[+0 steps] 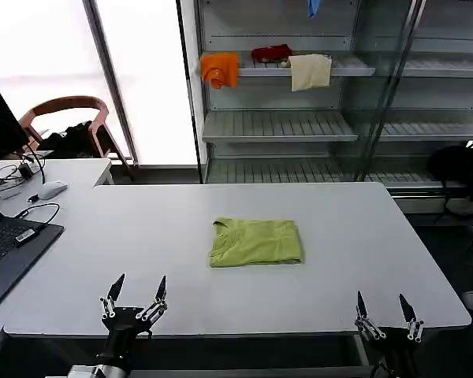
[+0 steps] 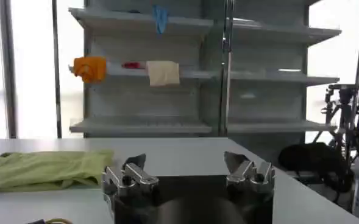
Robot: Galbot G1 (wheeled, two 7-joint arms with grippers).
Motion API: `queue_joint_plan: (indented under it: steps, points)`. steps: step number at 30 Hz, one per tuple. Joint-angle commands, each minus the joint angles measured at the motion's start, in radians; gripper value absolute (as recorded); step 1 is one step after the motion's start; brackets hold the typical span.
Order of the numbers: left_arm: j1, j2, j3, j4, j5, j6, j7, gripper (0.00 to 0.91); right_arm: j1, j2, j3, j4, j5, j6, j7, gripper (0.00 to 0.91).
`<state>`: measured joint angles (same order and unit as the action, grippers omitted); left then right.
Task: Fold and organize the clothes.
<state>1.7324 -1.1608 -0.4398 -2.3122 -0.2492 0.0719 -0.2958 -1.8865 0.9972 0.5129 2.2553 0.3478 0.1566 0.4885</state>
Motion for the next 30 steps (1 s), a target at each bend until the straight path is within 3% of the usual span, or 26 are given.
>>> queue_joint_plan:
  steps: [1, 30]
  points:
    - [0.04, -0.016, -0.005, -0.008, 0.01, -0.033, 0.0, 0.907, -0.102, -0.008, 0.032, 0.011, -0.013, 0.085, -0.009, 0.907]
    - [0.061, -0.011, -0.028, -0.011, 0.016, -0.031, 0.003, 0.907, -0.111, -0.038, 0.033, 0.014, -0.006, 0.092, -0.029, 0.907]
